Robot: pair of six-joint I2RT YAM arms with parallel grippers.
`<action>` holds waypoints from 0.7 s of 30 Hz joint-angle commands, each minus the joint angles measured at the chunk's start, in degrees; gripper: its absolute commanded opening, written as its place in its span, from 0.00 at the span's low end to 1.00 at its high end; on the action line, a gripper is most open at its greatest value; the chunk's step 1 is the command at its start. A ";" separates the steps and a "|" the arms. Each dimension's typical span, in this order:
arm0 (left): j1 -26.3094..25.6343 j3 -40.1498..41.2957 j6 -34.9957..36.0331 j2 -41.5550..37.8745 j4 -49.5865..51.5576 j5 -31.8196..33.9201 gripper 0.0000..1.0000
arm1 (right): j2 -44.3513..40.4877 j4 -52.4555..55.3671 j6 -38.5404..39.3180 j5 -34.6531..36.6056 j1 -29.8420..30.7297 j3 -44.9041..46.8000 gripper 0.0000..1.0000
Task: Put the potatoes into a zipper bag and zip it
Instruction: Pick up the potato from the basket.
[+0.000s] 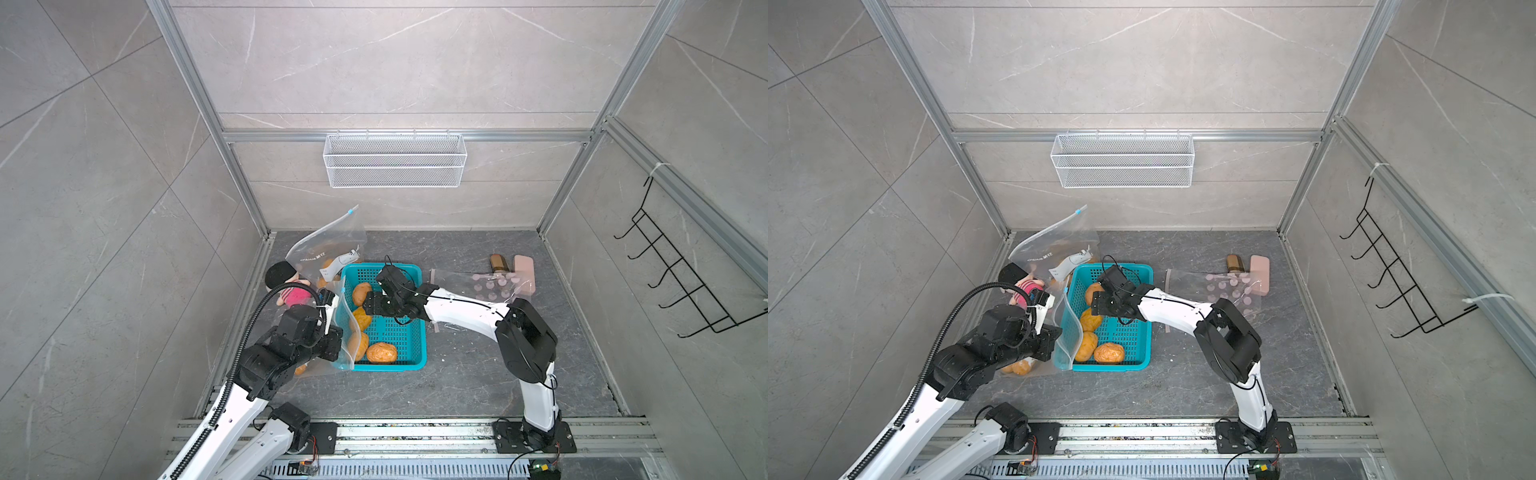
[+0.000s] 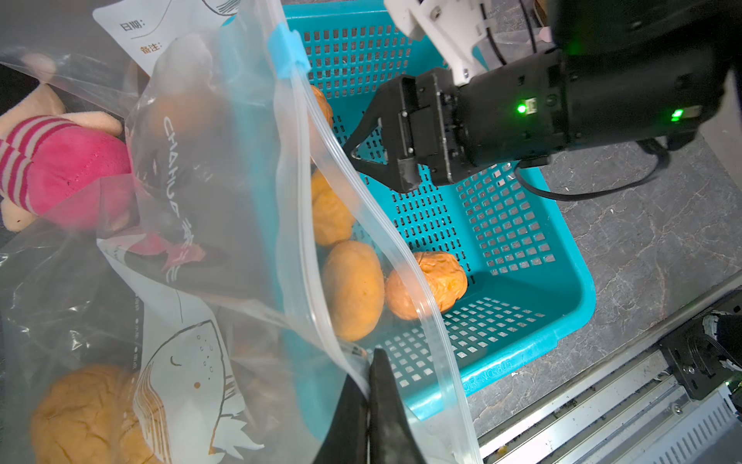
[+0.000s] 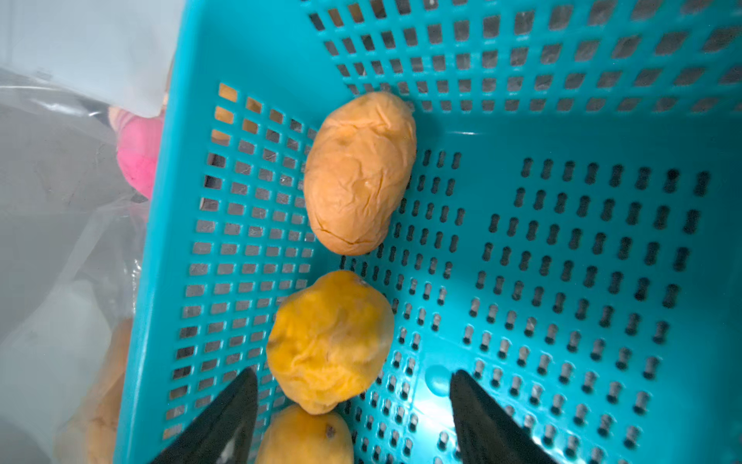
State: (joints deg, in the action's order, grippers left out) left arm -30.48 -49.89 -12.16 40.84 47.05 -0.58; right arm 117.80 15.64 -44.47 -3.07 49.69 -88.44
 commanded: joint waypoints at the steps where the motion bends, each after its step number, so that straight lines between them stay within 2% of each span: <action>1: 0.16 0.16 0.92 -0.20 -1.70 -0.23 0.00 | 3.46 0.66 -0.89 -3.64 0.45 -3.13 0.77; 16: 0.16 0.23 1.13 0.16 -1.70 -0.32 0.00 | 11.71 -0.95 -3.89 -11.65 0.40 -6.93 0.78; 21: 0.18 0.28 1.18 0.38 -1.72 -0.28 0.00 | 13.67 -0.90 -3.89 -14.15 0.39 -8.39 0.73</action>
State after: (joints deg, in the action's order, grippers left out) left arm -30.48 -49.89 -12.16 41.23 47.05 -0.58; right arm 129.29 13.50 -48.07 -14.94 49.74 -95.79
